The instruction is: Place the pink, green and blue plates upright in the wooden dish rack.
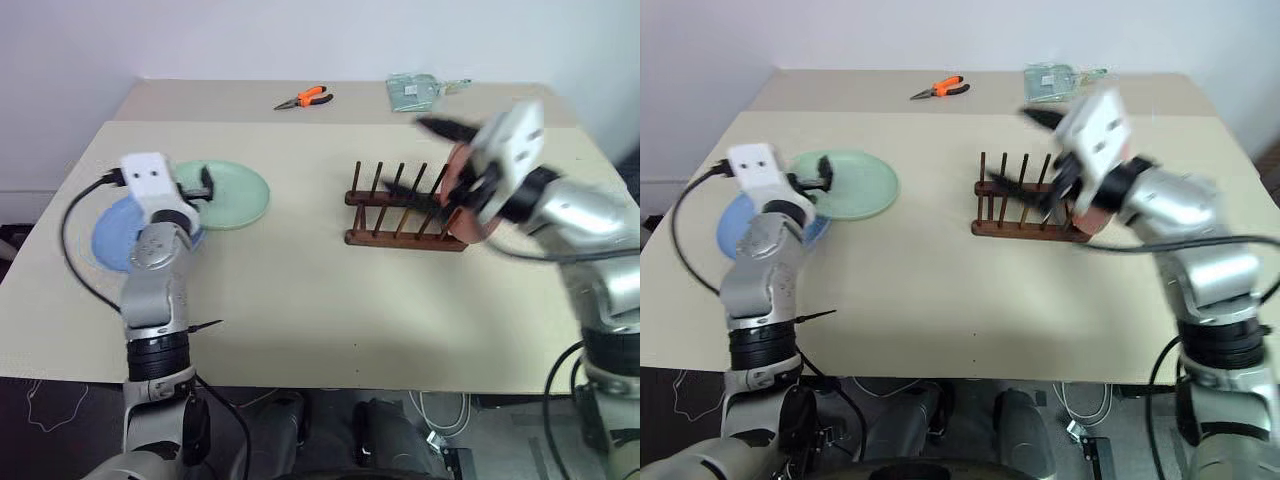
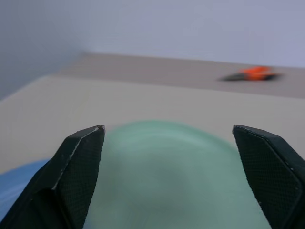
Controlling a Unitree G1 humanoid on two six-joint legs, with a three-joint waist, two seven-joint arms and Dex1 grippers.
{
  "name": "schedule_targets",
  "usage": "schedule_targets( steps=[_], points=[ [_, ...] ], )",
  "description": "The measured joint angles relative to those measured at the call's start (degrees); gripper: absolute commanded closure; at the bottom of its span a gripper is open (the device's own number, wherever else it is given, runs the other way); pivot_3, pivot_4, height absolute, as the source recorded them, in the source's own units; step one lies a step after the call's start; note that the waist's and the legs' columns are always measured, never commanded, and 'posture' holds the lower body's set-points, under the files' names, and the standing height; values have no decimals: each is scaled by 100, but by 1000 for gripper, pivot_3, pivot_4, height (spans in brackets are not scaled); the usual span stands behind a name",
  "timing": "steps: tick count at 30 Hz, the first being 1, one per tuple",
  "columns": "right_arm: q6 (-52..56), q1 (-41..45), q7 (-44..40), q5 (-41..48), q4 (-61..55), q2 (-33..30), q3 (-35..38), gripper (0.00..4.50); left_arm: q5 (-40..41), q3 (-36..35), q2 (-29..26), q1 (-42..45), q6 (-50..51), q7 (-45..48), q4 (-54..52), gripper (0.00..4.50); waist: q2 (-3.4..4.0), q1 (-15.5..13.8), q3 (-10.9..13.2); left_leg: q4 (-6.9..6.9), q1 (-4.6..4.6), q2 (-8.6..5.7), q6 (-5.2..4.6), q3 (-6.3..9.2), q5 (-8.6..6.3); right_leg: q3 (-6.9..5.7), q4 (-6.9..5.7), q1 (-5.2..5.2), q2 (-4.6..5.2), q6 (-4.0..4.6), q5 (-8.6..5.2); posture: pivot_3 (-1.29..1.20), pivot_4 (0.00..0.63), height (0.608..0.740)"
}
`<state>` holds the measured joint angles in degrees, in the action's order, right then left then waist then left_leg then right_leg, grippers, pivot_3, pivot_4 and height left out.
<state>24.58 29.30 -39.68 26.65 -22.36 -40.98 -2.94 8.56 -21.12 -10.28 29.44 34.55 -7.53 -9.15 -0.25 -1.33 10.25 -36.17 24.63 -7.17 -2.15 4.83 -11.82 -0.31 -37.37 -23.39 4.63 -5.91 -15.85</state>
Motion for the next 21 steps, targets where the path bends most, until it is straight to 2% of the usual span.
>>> schedule_targets(
  steps=[6, 11, 14, 19, 21],
  points=[
    [-33, -220, -66, -271, -3, 309, -294, 0, 856, -1039, 294, 231, 1290, -490, -285, 71, -5, -115, -1, -12, -2, -2, 6, 2, -3, -1, 0, 4, -3, -8, 10, 0, 150, 726],
    [-37, -245, -99, -366, -4, 479, -311, 0, 1578, -1455, 380, 575, 1928, -452, 186, 71, -7, -96, -2, -6, -3, -1, 34, 1, 14, -1, -1, 1, -6, -7, 10, 0, 150, 726],
    [-76, -405, -89, -517, -21, 578, -346, 0, 1862, -1530, 297, 763, 2012, -264, 705, 918, -8, -92, -2, -4, -3, 0, 37, 1, 16, 0, -1, 1, -6, -6, 11, 0, 150, 726],
    [-85, -545, -27, -683, -59, 622, -361, 0, 2145, -1867, 294, 1006, 2013, -532, 1108, 3577, -8, -88, -1, -5, -3, 0, 38, -1, 16, 2, -2, 1, -6, -5, 11, 0, 150, 726],
    [-78, -559, -15, -693, -83, 625, -350, 0, 2216, -1895, 292, 1014, 1992, -549, 1181, 4481, -8, -89, -2, -4, -3, 0, 38, -2, 16, 2, -2, 1, -6, -5, 12, 0, 150, 726]
  ],
)
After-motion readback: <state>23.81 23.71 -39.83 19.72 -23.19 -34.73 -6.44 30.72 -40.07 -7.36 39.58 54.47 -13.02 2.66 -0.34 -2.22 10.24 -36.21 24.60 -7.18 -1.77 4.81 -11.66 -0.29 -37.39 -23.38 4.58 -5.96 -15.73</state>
